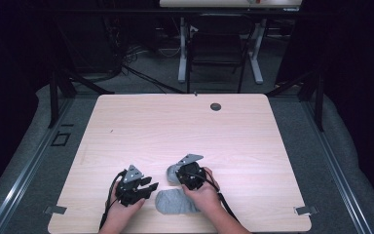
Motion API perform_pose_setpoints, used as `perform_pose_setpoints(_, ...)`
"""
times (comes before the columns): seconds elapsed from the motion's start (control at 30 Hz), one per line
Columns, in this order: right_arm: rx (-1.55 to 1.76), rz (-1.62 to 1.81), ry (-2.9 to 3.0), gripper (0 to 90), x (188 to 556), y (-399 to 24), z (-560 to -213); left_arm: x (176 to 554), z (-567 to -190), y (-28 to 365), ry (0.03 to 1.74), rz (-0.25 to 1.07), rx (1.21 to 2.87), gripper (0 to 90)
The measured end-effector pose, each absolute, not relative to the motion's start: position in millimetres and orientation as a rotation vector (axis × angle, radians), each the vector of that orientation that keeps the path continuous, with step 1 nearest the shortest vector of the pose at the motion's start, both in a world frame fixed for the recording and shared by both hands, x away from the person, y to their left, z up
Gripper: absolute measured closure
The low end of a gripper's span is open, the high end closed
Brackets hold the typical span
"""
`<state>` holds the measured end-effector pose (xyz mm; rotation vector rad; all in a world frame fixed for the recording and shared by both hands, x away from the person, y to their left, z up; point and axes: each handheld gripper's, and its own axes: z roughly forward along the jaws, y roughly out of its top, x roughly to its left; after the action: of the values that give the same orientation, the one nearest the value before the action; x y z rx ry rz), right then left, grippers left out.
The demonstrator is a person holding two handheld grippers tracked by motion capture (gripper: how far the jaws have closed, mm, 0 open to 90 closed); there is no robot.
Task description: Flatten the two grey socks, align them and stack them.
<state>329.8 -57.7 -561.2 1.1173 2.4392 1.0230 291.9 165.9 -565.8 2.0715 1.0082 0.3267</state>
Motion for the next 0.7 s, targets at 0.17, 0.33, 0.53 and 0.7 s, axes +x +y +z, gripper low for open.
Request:
perform_pose_setpoints(0.17,1.143,1.088,2.411,86.7,328.2,-63.3,-554.8,295.8,-563.9,160.8,1.002,0.33,2.068,62.0)
perform_pose_setpoints(0.33,1.148,1.103,2.411,86.7,327.4,-67.7,-549.1,303.7,-559.7,152.1,0.993,0.331,2.074,62.5)
perform_pose_setpoints(0.53,1.146,1.119,2.406,86.6,326.1,-67.4,-548.6,311.8,-558.9,145.1,1.0,0.33,2.074,63.8)
perform_pose_setpoints(0.7,1.145,1.119,2.406,86.6,326.2,-67.6,-548.4,316.1,-561.2,140.3,1.01,0.328,2.076,63.9)
